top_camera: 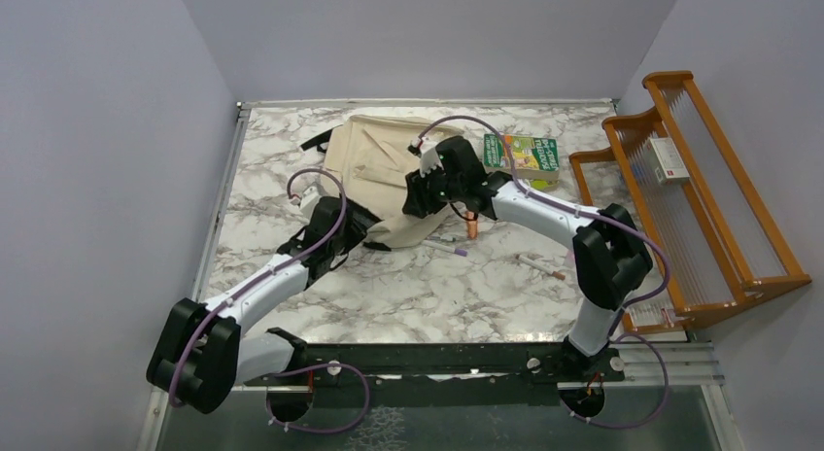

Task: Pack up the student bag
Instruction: Adjust the student bag at the center of the board.

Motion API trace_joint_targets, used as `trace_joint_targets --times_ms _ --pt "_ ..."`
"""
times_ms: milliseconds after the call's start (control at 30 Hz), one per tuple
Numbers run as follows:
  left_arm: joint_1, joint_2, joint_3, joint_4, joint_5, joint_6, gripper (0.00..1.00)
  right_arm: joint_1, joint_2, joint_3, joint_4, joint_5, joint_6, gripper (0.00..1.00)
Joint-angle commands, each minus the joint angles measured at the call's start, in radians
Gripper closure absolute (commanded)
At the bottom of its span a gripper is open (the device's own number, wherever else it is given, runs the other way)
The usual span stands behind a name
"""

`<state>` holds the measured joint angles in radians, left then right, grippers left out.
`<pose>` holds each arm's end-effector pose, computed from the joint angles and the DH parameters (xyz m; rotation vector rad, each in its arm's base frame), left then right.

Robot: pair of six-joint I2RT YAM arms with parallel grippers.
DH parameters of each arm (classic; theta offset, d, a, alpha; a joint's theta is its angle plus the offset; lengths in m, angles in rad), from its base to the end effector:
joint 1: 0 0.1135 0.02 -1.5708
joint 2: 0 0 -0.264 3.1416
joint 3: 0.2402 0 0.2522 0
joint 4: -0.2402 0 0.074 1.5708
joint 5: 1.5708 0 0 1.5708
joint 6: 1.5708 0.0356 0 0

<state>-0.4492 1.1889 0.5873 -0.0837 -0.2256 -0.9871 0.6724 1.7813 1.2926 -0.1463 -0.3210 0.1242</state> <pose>0.2212 -0.0978 0.2005 -0.7253 2.1699 -0.5179 0.3109 0.2619 0.2457 -0.7955 2.1412 0.7859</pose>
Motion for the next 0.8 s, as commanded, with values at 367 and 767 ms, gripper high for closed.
trace_joint_targets --times_ms 367,767 --pt "-0.002 -0.095 -0.281 0.276 0.015 0.064 0.72 0.131 0.059 0.012 -0.003 0.082 -0.188 0.43" --pt "0.0 -0.103 -0.336 0.352 0.008 0.057 0.94 0.186 0.232 0.219 0.001 0.091 -0.267 0.32"
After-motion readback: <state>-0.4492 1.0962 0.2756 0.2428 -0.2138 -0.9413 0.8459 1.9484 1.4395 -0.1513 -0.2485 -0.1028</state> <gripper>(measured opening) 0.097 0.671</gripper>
